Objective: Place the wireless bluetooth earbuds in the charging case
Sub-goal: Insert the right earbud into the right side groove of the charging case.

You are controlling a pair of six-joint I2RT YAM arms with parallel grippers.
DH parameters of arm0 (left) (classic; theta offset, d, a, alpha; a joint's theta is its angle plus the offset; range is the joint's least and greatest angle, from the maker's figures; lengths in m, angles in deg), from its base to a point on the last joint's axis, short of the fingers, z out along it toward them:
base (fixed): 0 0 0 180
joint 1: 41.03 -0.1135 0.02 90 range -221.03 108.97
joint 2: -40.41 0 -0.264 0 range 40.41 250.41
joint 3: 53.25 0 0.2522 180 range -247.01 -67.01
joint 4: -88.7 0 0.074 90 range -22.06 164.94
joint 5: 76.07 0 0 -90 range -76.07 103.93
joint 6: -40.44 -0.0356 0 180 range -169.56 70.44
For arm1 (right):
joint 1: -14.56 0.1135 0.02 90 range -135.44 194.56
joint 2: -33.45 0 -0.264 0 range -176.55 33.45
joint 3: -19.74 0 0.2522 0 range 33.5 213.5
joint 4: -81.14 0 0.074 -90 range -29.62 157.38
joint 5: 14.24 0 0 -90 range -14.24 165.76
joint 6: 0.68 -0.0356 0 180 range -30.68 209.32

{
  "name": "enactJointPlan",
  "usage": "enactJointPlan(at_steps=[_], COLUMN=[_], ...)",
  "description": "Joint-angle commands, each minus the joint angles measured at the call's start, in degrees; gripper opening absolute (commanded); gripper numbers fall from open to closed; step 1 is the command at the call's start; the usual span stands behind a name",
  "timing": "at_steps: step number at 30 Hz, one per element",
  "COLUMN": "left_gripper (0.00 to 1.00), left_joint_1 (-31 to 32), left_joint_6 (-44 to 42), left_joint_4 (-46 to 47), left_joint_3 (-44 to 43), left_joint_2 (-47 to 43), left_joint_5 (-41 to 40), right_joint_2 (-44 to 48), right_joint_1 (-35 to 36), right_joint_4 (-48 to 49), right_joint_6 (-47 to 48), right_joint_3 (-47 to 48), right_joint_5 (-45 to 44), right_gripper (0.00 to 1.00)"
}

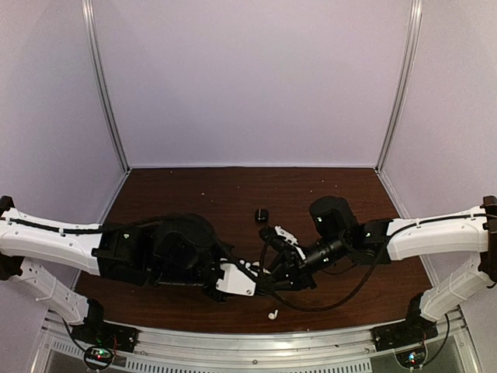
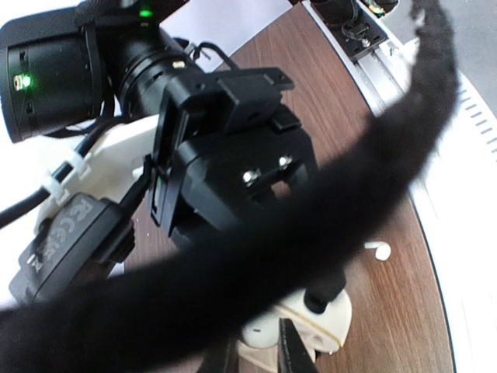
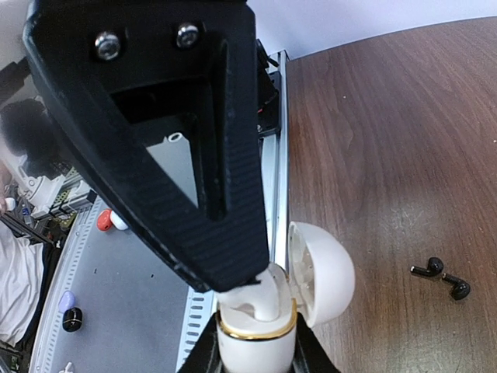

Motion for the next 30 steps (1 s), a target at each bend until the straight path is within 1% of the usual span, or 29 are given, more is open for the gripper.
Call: enactJointPlan(at_steps=[1, 4, 6, 11, 15, 20, 23, 28, 30], left_gripper=[0.07, 0.08, 0.11, 0.30, 0.38, 0.43, 0.43, 0.43, 0.40], left_joint_1=[1.1, 1.2, 1.2, 1.2, 1.2, 1.2, 1.2, 0.9, -0.1], left_joint_6=[-1.6, -2.0, -1.8, -0.4, -0.1, 0.6, 2.5, 6.2, 8.9], left_joint_4=[1.8, 1.8, 1.8, 1.9, 2.1, 2.6, 4.4, 11.7, 14.1], left_joint_3=[-1.0, -1.1, -1.2, -0.9, -0.3, 0.1, 0.7, 3.3, 3.7], left_joint_2=[0.5, 0.7, 0.8, -1.0, -3.4, -5.4, -6.2, -7.8, -8.6], left_joint_5=[3.5, 3.7, 3.2, 0.9, 0.1, -0.7, -1.3, -3.9, -3.5], right_joint_2=[2.3, 2.3, 2.4, 3.6, 4.4, 5.2, 6.4, 8.2, 9.2], right_joint_1=[-0.7, -0.8, -0.8, -1.3, -2.6, -3.6, -4.1, -4.8, -4.9], right_joint_4=[9.6, 9.4, 9.0, 8.4, 11.6, 14.9, 17.9, 21.0, 22.0], right_joint_6=[-1.9, -1.6, -1.3, -0.2, -1.8, -3.0, -4.5, -6.1, -6.1], right_joint_3=[0.9, 1.1, 1.1, 0.0, -2.3, -4.6, -6.1, -7.9, -8.7], right_joint_5=[4.2, 4.9, 5.1, 3.9, 3.8, 0.0, -3.4, -4.5, -5.2], right_gripper=[0.00, 0.00, 0.00, 0.00, 0.00, 0.00, 0.00, 0.00, 0.00])
